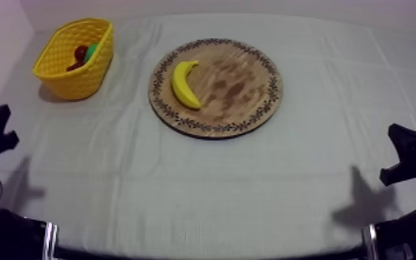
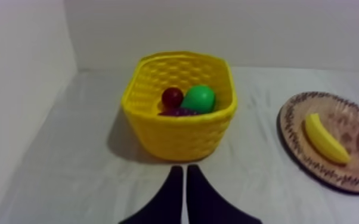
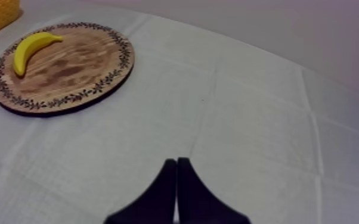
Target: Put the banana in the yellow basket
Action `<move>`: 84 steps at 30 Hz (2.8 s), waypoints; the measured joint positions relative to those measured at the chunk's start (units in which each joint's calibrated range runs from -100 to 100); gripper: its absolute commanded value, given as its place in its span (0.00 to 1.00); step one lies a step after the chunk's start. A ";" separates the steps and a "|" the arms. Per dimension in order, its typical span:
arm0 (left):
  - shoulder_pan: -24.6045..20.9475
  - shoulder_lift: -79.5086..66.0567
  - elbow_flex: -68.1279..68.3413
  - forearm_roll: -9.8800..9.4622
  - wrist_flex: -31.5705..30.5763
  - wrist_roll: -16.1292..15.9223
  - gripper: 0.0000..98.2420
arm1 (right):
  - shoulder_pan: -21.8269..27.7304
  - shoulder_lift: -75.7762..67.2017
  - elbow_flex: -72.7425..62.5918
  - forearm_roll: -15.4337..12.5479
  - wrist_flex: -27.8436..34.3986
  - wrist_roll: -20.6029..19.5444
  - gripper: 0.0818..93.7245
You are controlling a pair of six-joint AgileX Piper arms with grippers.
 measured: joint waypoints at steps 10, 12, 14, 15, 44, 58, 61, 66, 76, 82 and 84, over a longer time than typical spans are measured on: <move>3.68 21.80 -23.41 -2.08 6.19 1.15 0.00 | 0.00 0.00 0.00 0.00 0.00 0.00 0.00; 4.60 26.79 -28.57 -2.33 8.23 1.21 0.00 | 0.00 0.00 0.00 0.00 0.00 0.00 0.00; 5.36 31.16 -34.23 -2.72 9.93 1.41 0.00 | 0.00 0.00 0.00 0.00 0.00 0.00 0.00; 5.72 33.54 -36.99 -2.77 10.43 1.41 0.00 | 0.00 0.00 0.00 0.00 0.00 0.00 0.00; 19.23 76.55 -82.74 -8.65 37.23 9.29 0.00 | 0.00 0.00 0.00 0.00 0.11 0.00 0.00; 24.16 93.78 -95.08 -9.03 46.04 17.03 0.00 | 0.00 0.00 0.00 0.00 0.02 0.00 0.00; 24.65 97.39 -98.97 -9.20 47.27 18.47 0.00 | 0.00 0.00 0.00 0.00 0.02 0.00 0.00; 25.40 103.02 -104.75 -9.16 48.83 21.19 0.00 | 0.00 0.00 0.00 0.00 0.02 0.00 0.00; 26.59 109.27 -110.07 -9.16 49.42 23.26 0.08 | 0.00 0.00 0.00 0.00 0.02 0.00 0.00; 26.84 110.14 -111.08 -9.45 50.27 21.55 0.55 | 0.00 0.00 0.00 0.00 0.02 0.00 0.00; 26.73 110.38 -111.24 -9.45 50.40 20.76 0.63 | 0.00 0.00 0.00 0.00 0.02 0.00 0.00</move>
